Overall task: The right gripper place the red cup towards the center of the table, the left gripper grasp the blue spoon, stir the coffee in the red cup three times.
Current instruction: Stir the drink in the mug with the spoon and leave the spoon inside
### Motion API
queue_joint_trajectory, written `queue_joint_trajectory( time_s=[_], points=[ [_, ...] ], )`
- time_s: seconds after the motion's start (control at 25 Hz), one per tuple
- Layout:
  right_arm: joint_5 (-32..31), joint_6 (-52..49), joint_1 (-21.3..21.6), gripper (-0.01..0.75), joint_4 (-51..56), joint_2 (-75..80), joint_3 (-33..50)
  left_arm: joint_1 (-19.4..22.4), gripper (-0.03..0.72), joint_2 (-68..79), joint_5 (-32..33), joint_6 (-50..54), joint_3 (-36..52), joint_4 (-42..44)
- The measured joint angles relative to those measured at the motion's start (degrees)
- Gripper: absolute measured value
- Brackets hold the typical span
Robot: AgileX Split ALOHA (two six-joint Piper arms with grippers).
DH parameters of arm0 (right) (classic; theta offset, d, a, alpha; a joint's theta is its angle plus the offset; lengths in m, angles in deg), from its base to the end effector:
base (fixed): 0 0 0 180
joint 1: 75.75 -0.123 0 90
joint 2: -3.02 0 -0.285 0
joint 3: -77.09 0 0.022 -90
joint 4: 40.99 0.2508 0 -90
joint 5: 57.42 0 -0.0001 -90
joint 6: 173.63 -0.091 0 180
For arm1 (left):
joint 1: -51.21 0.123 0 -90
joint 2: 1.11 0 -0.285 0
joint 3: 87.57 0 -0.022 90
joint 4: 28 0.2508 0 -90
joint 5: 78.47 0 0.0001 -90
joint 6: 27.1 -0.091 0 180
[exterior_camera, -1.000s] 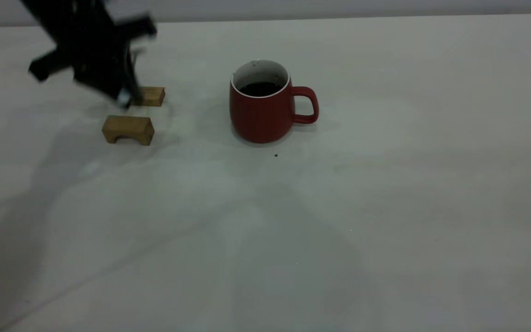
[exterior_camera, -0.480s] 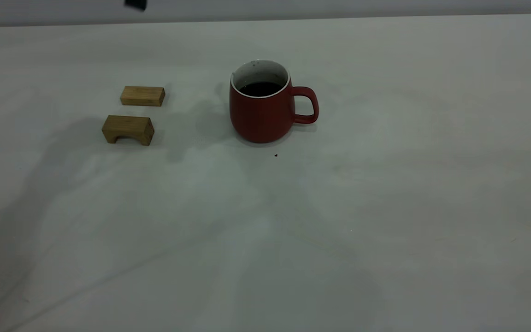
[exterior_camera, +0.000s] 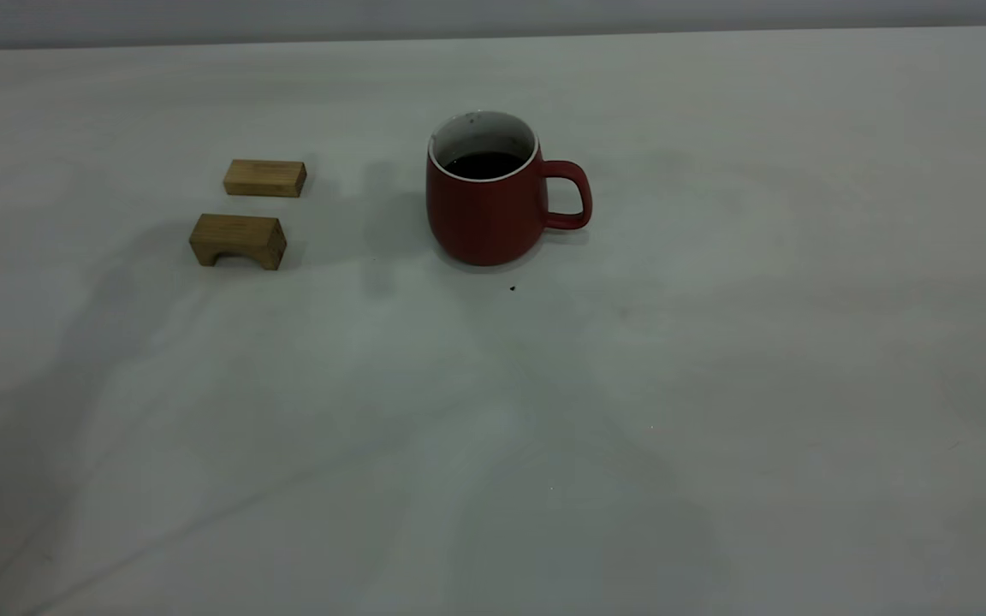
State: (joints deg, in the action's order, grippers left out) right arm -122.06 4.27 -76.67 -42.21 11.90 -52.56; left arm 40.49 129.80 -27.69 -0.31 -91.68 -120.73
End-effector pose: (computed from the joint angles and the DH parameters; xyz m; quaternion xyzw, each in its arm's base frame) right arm -0.0018 -0.0018 0.2634 0.0096 0.8823 0.0018 0.4706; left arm 0.4277 -0.1527 0.1740 0.5377 -0.6208 0.5447 0.1695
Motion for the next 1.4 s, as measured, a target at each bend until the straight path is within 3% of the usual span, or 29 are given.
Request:
queue_joint_trajectory(
  time_s=[0.36, 0.84, 1.12, 1.4],
  points=[
    [0.00, 0.00, 0.00, 0.582, 0.00, 0.00, 0.00, -2.12, 0.154, 0.91, -6.77, 17.78, 0.00, -2.63],
    [0.00, 0.00, 0.00, 0.582, 0.00, 0.00, 0.00, -2.57, 0.153, 10.63, -7.89, 19.79, -1.77, -6.00],
    [0.00, 0.00, 0.00, 0.582, 0.00, 0.00, 0.00, -6.01, 0.153, 15.88, -7.98, 21.24, -8.73, -6.45],
    [0.00, 0.00, 0.00, 0.582, 0.00, 0.00, 0.00, -7.60, 0.153, 18.77, -7.10, 24.65, -9.23, -4.16]
  ],
)
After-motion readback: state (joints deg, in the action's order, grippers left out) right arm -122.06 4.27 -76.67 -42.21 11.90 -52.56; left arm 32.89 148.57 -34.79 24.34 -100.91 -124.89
